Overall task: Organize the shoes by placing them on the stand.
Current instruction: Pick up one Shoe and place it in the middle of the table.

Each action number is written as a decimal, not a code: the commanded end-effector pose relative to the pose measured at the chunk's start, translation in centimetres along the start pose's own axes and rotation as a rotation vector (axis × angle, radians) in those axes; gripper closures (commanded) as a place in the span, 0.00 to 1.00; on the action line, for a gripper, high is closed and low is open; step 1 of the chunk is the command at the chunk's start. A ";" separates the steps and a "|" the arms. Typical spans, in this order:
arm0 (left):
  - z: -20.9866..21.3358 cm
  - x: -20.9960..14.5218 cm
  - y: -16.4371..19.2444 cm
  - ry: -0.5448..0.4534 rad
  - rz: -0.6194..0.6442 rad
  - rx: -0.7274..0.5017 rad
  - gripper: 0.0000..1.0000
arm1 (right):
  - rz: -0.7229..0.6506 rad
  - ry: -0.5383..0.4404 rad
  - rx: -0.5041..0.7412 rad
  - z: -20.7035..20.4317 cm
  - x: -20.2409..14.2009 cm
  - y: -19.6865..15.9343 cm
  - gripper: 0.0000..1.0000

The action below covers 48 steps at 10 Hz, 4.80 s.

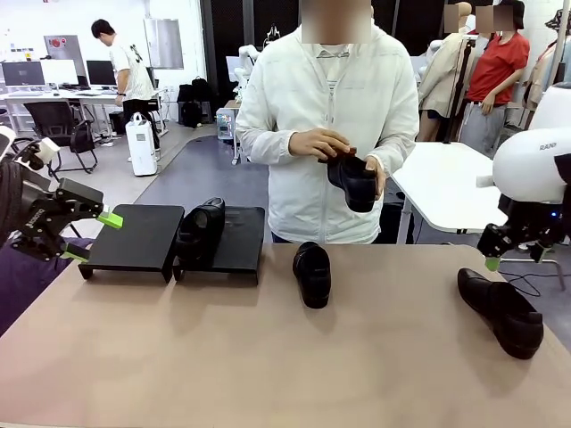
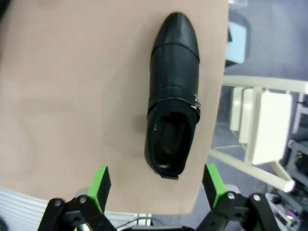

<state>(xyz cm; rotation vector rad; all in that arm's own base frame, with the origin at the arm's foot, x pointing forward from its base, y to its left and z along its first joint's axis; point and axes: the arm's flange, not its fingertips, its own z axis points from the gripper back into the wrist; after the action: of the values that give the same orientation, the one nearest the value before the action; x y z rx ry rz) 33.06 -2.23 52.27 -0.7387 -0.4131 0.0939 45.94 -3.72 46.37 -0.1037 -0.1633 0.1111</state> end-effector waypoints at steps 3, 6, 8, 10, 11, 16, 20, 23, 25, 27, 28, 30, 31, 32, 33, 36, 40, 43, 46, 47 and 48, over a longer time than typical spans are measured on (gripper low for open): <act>0.2 -0.3 0.2 0.006 0.004 0.005 0.00 | 0.059 0.047 0.029 -1.5 0.8 0.6 0.00; 0.2 -0.3 0.2 0.006 0.004 0.005 0.00 | 0.065 0.060 0.092 -6.7 2.2 -0.3 0.00; 0.2 -0.3 0.2 0.006 0.004 0.005 0.00 | 0.038 0.086 0.087 -9.4 3.1 -0.8 0.00; 0.2 -0.3 0.2 0.006 0.004 0.005 0.00 | 0.018 0.095 0.109 -12.0 3.5 -1.3 0.00; 0.2 -0.3 0.2 0.006 0.004 0.005 0.00 | 0.016 0.104 0.134 -12.7 3.5 -1.3 0.00; 0.2 -0.3 0.2 0.006 0.004 0.005 0.00 | -0.004 0.200 0.150 -13.0 3.2 -1.3 0.00; 0.2 -0.3 0.2 0.006 0.004 0.005 0.00 | -0.009 0.250 0.149 -13.1 3.3 -1.3 1.00; 0.2 -0.3 0.2 0.006 0.004 0.005 0.00 | -0.010 0.237 0.159 -13.3 3.4 -1.2 1.00; 0.2 -0.3 0.2 0.006 0.004 0.005 0.00 | -0.019 0.200 0.132 -13.1 3.3 -1.4 1.00; 0.2 -0.3 0.2 0.006 0.004 0.005 0.00 | -0.027 0.174 0.136 -12.3 3.2 -1.6 1.00; 0.2 -0.3 0.2 0.006 0.004 0.005 0.00 | -0.038 0.171 0.142 -11.4 3.1 -2.2 1.00; 0.2 -0.3 0.2 0.006 0.004 0.005 0.00 | -0.075 0.113 0.199 -6.4 1.6 -3.9 1.00; 0.2 -0.3 0.2 0.006 0.004 0.005 0.00 | -0.110 0.079 0.266 -1.9 -0.4 -5.1 1.00; 0.2 -0.3 0.2 0.006 0.004 0.005 0.00 | -0.144 0.058 0.287 2.9 -3.5 -5.4 1.00; 0.2 -0.3 0.2 0.006 0.004 0.005 0.00 | -0.133 -0.067 0.338 6.4 -6.4 -5.1 1.00; 0.2 -0.3 0.2 0.006 0.004 0.005 0.00 | -0.186 -0.191 0.283 7.7 -9.5 -5.2 1.00; 0.2 -0.3 0.2 0.006 0.004 0.005 0.00 | -0.168 -0.116 0.312 9.8 -8.7 -5.4 1.00; 0.2 -0.3 0.2 0.006 0.004 0.005 0.00 | -0.152 -0.221 0.212 11.0 -10.2 -2.7 1.00; 0.2 -0.3 0.2 0.006 0.004 0.005 0.00 | -0.133 -0.303 0.200 13.1 -11.6 5.2 1.00; 0.2 -0.3 0.2 0.006 0.004 0.005 0.00 | -0.104 -0.288 0.143 12.8 -11.7 5.7 1.00; 0.2 -0.3 0.2 0.006 0.004 0.005 0.00 | -0.174 -0.268 0.156 12.3 -12.5 0.7 1.00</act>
<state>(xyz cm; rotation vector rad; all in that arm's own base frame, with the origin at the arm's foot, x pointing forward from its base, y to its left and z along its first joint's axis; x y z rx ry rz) 32.99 -2.21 52.28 -0.7394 -0.4134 0.0936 31.29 0.93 56.78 0.1037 -0.4218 0.0291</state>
